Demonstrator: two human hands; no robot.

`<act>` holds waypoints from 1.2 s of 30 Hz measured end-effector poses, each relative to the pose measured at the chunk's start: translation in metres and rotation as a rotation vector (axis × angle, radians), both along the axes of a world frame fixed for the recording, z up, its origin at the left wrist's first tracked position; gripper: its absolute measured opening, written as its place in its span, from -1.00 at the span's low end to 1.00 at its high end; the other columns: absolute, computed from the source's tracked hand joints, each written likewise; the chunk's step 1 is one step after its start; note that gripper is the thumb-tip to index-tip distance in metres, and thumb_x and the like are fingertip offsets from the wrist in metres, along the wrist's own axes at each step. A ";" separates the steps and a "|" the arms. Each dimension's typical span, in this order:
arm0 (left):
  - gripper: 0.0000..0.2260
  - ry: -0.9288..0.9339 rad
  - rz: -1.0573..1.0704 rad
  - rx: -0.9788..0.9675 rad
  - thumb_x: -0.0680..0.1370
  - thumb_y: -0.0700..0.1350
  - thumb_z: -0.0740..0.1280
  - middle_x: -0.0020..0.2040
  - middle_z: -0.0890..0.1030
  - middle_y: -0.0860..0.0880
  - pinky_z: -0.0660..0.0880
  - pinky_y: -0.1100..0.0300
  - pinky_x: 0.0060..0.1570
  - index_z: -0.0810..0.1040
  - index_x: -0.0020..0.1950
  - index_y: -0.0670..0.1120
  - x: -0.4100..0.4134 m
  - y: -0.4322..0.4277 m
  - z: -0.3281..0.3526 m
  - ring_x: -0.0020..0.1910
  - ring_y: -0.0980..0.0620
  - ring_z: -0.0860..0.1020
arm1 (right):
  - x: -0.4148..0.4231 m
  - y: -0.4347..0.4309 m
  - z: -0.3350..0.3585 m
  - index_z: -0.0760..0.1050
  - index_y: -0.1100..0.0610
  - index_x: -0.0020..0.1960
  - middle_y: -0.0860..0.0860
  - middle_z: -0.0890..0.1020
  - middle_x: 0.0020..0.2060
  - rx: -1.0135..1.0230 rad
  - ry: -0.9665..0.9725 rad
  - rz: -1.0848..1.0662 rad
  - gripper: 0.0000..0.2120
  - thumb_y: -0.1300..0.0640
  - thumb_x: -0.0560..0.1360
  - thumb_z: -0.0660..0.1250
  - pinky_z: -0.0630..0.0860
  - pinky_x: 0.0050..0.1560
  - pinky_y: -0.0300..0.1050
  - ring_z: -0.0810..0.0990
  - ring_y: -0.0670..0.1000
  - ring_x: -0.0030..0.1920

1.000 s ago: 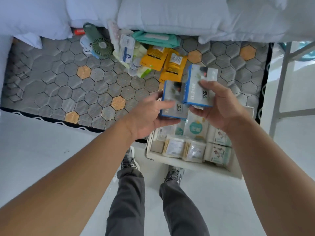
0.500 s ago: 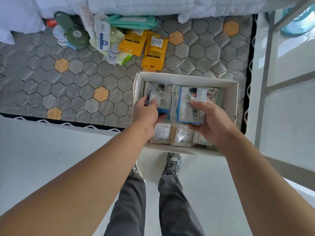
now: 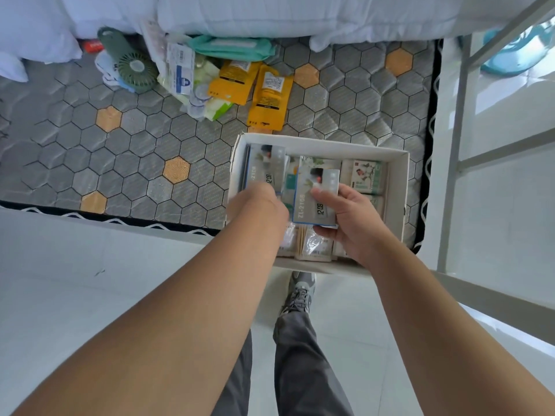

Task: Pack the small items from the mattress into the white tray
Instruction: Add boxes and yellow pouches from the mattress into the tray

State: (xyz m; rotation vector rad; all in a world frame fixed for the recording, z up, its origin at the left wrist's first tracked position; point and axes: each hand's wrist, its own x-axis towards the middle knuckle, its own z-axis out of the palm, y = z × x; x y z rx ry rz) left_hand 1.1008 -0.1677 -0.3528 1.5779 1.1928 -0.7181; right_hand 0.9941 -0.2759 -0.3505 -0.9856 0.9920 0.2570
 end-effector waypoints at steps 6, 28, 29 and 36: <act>-0.85 -0.034 0.089 -0.027 0.57 -0.24 0.20 -0.14 0.61 -0.10 0.44 0.18 -0.29 0.57 -0.06 -0.17 -0.014 0.019 0.010 -0.23 -0.05 0.54 | 0.007 0.015 -0.003 0.54 0.16 0.18 0.06 0.73 -0.02 -0.081 0.048 0.093 -0.68 0.09 0.50 0.50 0.65 -0.19 -0.10 0.74 -0.01 -0.17; -0.44 -0.742 -1.920 0.729 0.43 -0.10 0.52 0.42 0.44 -0.05 0.35 0.04 0.13 0.48 0.41 -0.04 -0.035 0.101 0.006 0.27 -0.09 0.43 | 0.026 0.081 -0.022 0.68 0.10 -0.11 0.04 0.70 -0.26 -0.549 0.190 0.435 -0.74 -0.10 0.54 0.44 0.67 -0.09 0.07 0.69 0.10 -0.21; -0.42 -0.743 -1.952 0.748 0.41 -0.10 0.54 0.40 0.47 -0.06 0.36 0.04 0.09 0.49 0.40 -0.04 -0.034 0.103 0.005 0.24 -0.09 0.45 | 0.026 0.082 -0.021 0.67 0.11 -0.10 0.06 0.69 -0.25 -0.572 0.189 0.456 -0.75 -0.08 0.54 0.44 0.66 -0.08 0.06 0.69 0.12 -0.18; -0.48 -0.764 -2.056 0.823 0.41 -0.06 0.53 0.31 0.50 -0.08 0.40 0.04 0.01 0.52 0.35 -0.07 -0.032 0.101 0.001 0.14 -0.11 0.46 | 0.030 0.082 -0.026 0.59 -0.04 -0.22 0.02 0.69 -0.30 -0.556 0.218 0.449 -0.83 0.00 0.53 0.47 0.70 -0.11 0.12 0.72 0.08 -0.22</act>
